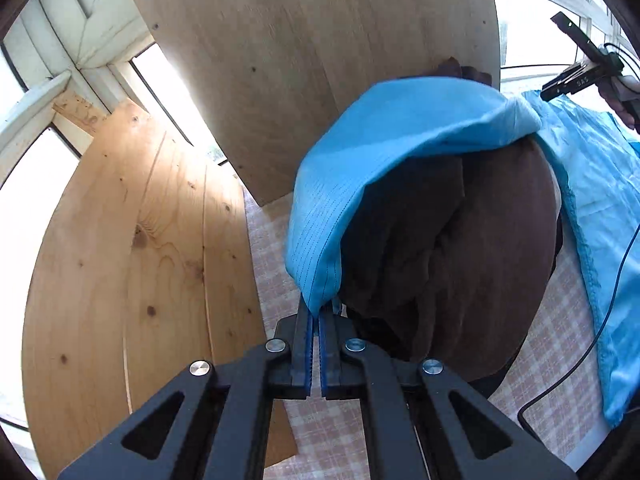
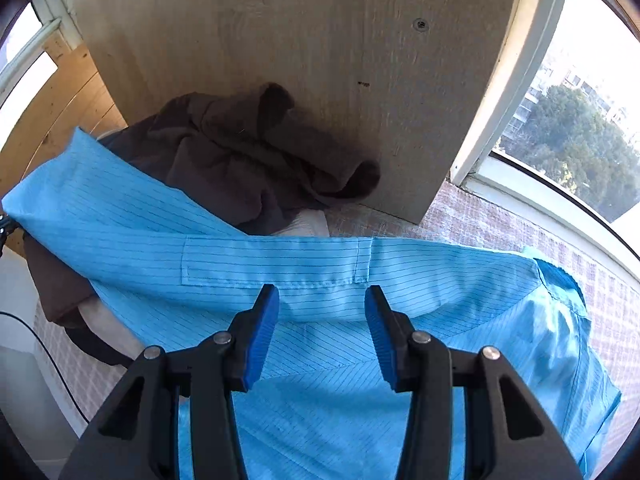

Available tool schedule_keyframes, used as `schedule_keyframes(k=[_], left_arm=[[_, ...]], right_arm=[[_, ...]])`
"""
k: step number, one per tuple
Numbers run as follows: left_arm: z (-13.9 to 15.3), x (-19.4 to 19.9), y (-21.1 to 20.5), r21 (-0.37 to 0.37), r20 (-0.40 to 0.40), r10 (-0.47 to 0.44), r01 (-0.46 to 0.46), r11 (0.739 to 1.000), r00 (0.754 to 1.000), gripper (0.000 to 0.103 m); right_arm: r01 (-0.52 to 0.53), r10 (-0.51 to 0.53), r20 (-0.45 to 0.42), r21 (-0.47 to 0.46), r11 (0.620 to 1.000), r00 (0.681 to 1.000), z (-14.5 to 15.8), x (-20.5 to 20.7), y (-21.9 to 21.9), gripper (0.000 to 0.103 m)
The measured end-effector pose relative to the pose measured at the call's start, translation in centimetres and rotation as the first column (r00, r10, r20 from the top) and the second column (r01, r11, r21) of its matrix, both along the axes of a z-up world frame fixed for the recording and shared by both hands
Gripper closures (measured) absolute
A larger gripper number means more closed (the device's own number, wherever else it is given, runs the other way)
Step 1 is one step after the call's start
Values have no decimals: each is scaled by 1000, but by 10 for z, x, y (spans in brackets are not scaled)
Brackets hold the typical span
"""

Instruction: Fold clothes

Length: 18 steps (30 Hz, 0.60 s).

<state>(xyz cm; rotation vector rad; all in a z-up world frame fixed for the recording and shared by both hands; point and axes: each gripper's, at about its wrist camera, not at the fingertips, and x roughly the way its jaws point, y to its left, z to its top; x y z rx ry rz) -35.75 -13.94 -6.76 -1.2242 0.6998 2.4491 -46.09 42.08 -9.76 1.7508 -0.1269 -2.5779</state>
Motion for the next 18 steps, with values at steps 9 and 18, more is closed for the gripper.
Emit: schedule_keyframes(k=[9,18], left_arm=[[73,50,15,23,-136,-65,69,997,989,101],[66,85,16,29,-105,-104,108,994,989,101]], right_arm=[[456,-430,180,-147,878,885,-25,-28,45,59],[505,-475,269,-51,861,838,-51,-43,42,59]])
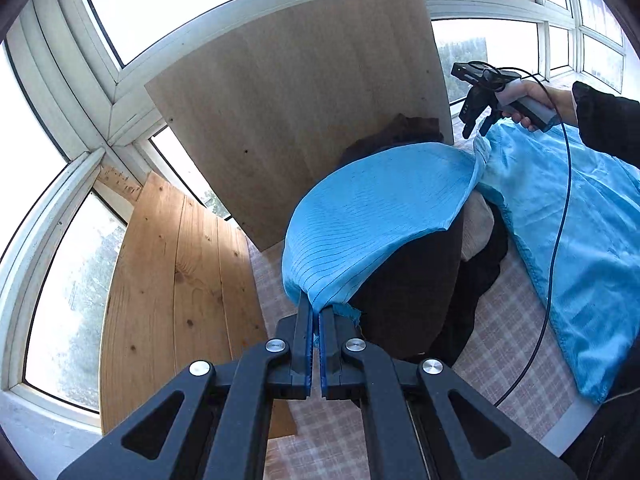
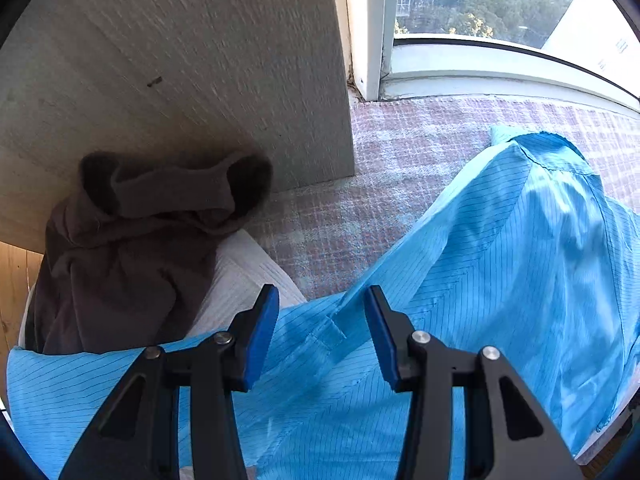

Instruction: Fold clothes

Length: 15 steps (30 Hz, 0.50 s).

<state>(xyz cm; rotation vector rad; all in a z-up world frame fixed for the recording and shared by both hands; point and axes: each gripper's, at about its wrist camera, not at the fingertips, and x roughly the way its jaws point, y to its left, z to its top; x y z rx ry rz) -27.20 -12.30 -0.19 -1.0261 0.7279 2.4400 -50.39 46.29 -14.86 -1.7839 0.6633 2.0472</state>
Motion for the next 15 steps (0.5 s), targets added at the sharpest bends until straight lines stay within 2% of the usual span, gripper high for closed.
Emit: schedule_keyframes(k=[2,4,5,8,10,15], left_arm=[[-2,0,-1,-7,-5,4,-4,1000,1000,101],[-5,-2,0,-19,-7,6,-6,1000,1000,101],[-7,-4,0,-15,4,7,-7,1000,1000,101],[-8,-12,3,-15,25,15,-14,1000,1000,101],[-2,-13,6,-8,36,24,-24,1000,999,101],[27,36,32,58,53,-27,24,998,998,101]], right_arm=[[16,-16,-1,-11,1000,1000,-3,4,3,61],[20,-21,-22,-35,999,1000,-3,7,5,93],[15,-16,-35,-48,999,999,-3,9,6,100],[-29,25,-97,-45,999,995,7,10,2,100],[-17,12,-127,-36,999,992,15,11,6,100],[20,-45,-223,-113,993,974,34,17,42,100]])
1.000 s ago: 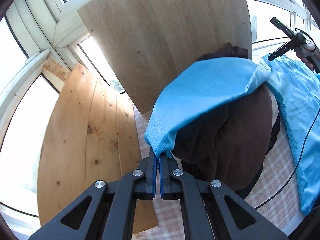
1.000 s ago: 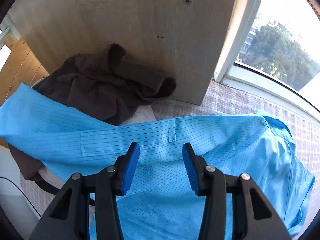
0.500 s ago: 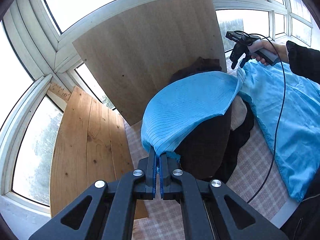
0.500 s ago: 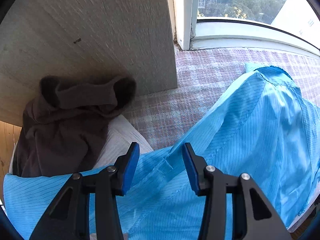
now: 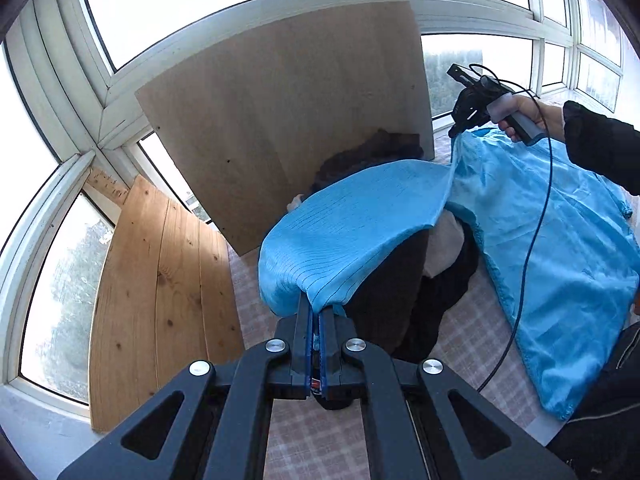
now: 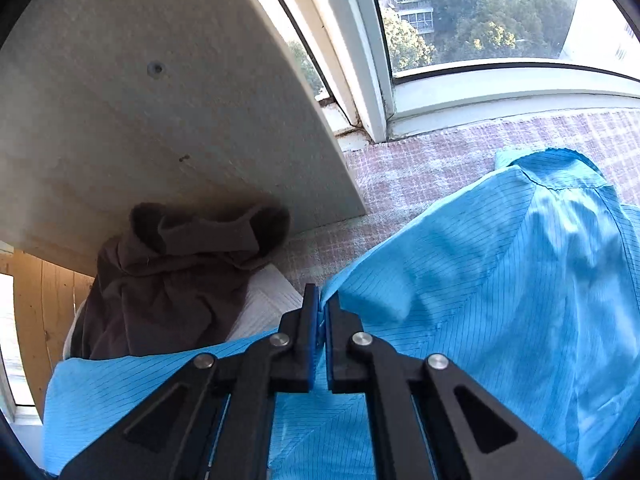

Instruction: Fold clothes

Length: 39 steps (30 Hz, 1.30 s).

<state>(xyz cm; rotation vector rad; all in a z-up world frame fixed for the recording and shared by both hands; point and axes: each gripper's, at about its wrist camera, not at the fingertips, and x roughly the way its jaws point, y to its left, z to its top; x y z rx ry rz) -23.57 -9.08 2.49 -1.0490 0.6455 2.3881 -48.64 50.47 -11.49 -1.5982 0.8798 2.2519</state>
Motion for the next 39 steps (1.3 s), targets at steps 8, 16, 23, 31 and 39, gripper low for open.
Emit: schedule_keyframes(k=[8,16,23,31,39], left_arm=[[-36,146,125,-86,114,-110,120,989,987,101],[-188,258,270,-32,409,-128,154,988,904,101],[-243,286,302,-108,429,13,37,993,903,97],[-223,318,271,1,383,154,-167,986,911,70],[-196,307,167,132,413,310,-394,910,856,71]], right_arm=[[-52,49,-70,-42,998,996,11,26,55,100],[-235,233,31,99,967,972,-33,56,86,100],[-376,343,169,245,893,924,-78,76,74,100],[-447,365,281,331,831,888,-104,85,68,93],[-424,326,276,492,760,904,-62,110,79,81]])
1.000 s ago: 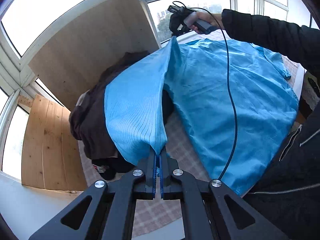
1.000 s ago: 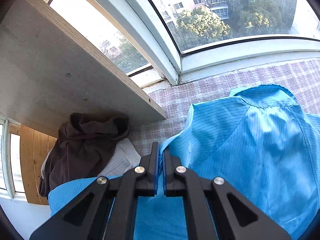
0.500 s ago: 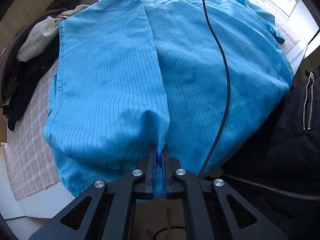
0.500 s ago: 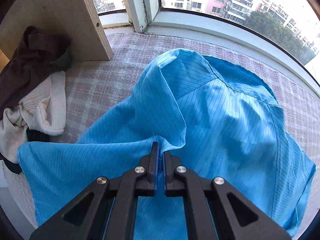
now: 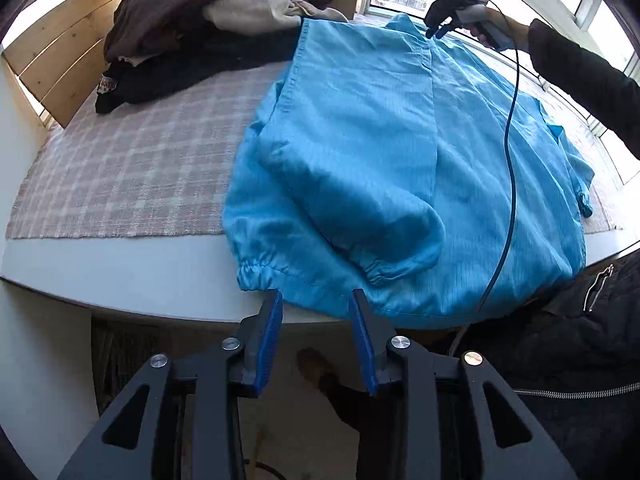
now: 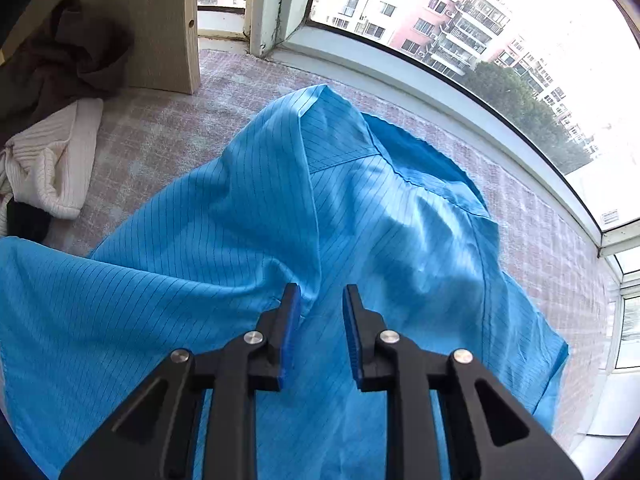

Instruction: Fold clothes

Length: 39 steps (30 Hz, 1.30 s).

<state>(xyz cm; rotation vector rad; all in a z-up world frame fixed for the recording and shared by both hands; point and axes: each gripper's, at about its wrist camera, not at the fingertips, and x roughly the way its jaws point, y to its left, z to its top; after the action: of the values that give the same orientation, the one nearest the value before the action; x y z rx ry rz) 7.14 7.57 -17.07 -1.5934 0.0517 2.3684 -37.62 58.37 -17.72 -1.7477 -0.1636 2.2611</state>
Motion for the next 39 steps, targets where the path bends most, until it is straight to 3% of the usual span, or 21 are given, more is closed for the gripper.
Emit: schedule_keyframes(k=[3,7,9,11,12,15,17,18,20,24,27,29,31,33,36,38,39], left_arm=[[2,-29,-14,36,-7,-37,37,999,999,71],[-7,-56,-7,21,9,-140,139,990,990,71],[-13,-64,-3,29,26,-182,181,983,983,71],[-19,-73,1,37,43,-225,223,974,973,71],[-20,-76,3,36,44,-245,244,969,969,71],[-19,-88,3,17,33,-301,301,954,953,70],[-21,-96,2,1,39,-333,333,943,942,70],[-23,-101,1,1,50,-352,352,936,935,70],[-28,-108,4,12,76,-396,397,918,915,70],[-40,-115,20,91,148,-504,495,864,851,70],[-40,-111,35,149,181,-559,540,829,809,75],[-32,-103,39,167,191,-586,562,810,788,84],[-26,-93,33,102,221,-577,570,815,786,84],[-24,-85,18,19,262,-535,550,835,803,86],[-23,-77,-8,-2,293,-476,498,867,830,85],[-21,-74,-14,-25,272,-467,491,871,842,84],[-21,-75,-14,-17,251,-469,489,872,847,83]], right_arm=[[-14,15,-43,15,1000,999,27,24,-2,81],[-191,186,-47,-138,972,981,60,69,-64,79],[-302,297,-54,-235,924,953,73,95,-109,73],[-421,427,-65,-351,836,902,73,126,-173,73],[-461,481,-58,-407,789,875,67,142,-205,72],[-510,602,27,-500,700,798,35,187,-278,72],[-558,641,77,-421,715,764,8,206,-303,73],[-574,641,91,-363,734,762,-5,209,-309,73],[-561,617,121,-309,768,777,-28,209,-311,73],[-527,577,147,-276,804,804,-52,208,-306,74],[-503,540,144,-230,833,829,-52,205,-304,74],[-474,515,144,-242,847,845,-54,203,-302,74],[-472,513,147,-244,847,846,-55,205,-304,74],[-478,516,145,-229,848,844,-55,210,-308,73],[-488,518,153,-196,850,841,-56,217,-315,73],[-486,509,135,-170,857,850,-48,225,-321,73],[-503,528,106,-194,842,842,-40,234,-328,73]])
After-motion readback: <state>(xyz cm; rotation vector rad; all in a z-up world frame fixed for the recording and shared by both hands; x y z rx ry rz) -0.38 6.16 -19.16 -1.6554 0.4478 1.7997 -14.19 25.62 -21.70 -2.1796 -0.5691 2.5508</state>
